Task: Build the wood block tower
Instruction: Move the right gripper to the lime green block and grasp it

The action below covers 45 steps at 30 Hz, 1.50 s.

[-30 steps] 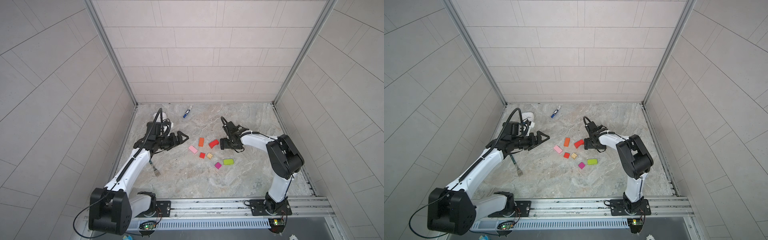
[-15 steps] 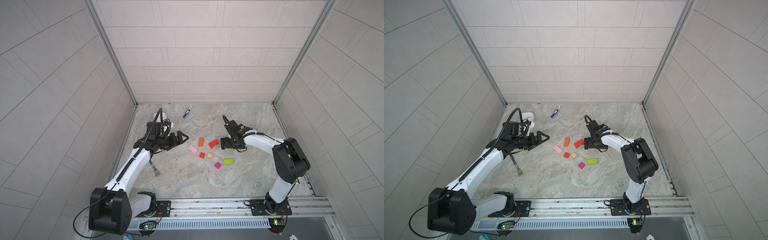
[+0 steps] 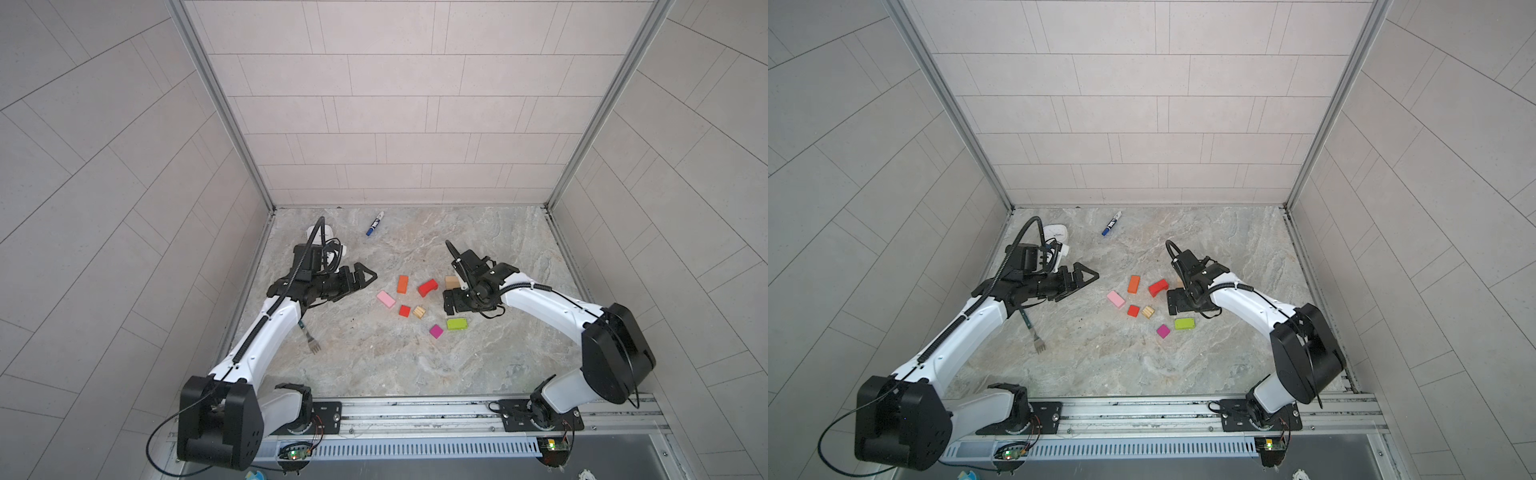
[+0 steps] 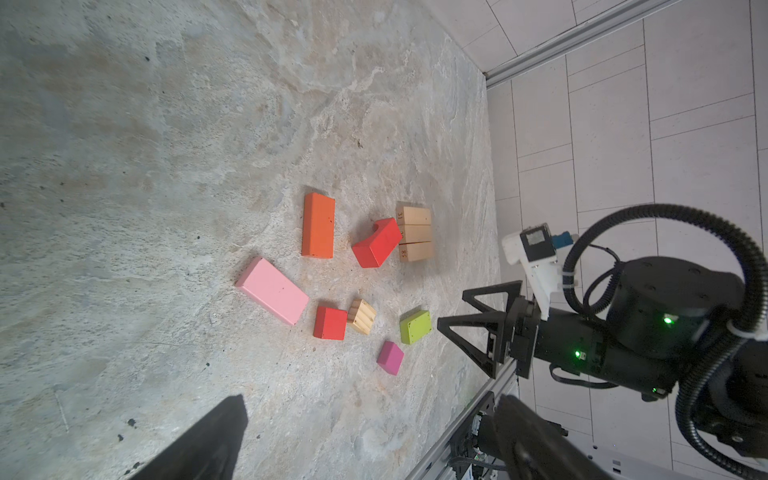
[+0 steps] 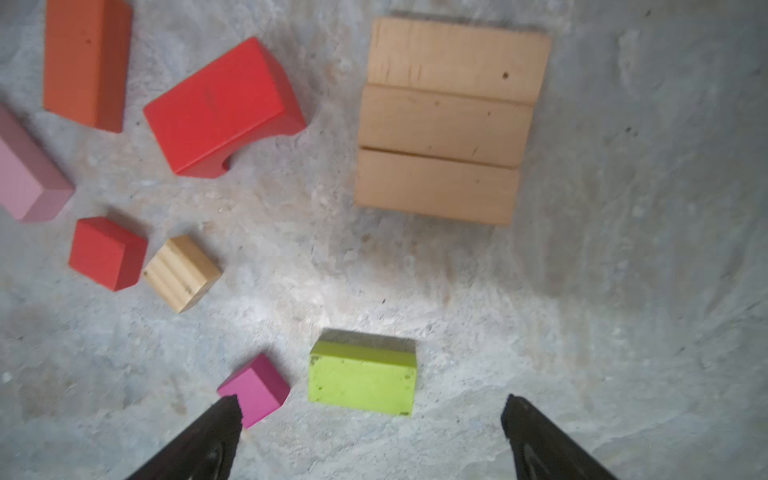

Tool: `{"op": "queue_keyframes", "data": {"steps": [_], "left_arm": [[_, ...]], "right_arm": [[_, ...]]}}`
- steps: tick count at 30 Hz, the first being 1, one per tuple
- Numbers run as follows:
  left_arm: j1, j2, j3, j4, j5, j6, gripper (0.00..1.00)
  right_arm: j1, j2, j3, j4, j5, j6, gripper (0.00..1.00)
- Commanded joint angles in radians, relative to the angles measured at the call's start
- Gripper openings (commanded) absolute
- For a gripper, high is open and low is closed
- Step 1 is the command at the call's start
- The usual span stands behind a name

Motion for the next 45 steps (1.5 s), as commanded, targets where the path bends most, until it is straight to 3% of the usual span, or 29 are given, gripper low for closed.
{"op": "queue_keyframes", "data": {"steps": [1, 6, 13, 24, 30, 45], "left_arm": [[-0.003, -0.016, 0.013, -0.014, -0.002, 0.014, 1.00], [-0.004, -0.015, 0.011, -0.012, 0.000, 0.013, 1.00], [-0.004, -0.011, 0.009, -0.012, 0.002, 0.011, 1.00], [-0.003, -0.012, 0.010, -0.011, 0.003, 0.013, 1.00], [-0.003, -0.012, 0.010, -0.009, 0.007, 0.011, 1.00], [-0.004, -0.012, 0.008, -0.009, 0.010, 0.011, 1.00]], "right_arm": [[0.012, -0.065, -0.082, 0.017, -0.092, 0.097, 0.99], [0.044, -0.112, -0.170, 0.084, -0.092, 0.199, 0.99], [0.072, -0.134, -0.309, 0.347, -0.148, 0.383, 0.99], [0.094, -0.061, -0.324, 0.448, -0.089, 0.460, 0.99], [0.090, -0.021, -0.312, 0.456, -0.069, 0.456, 0.96], [0.075, 0.079, -0.161, 0.259, 0.083, 0.287, 0.70]]}}
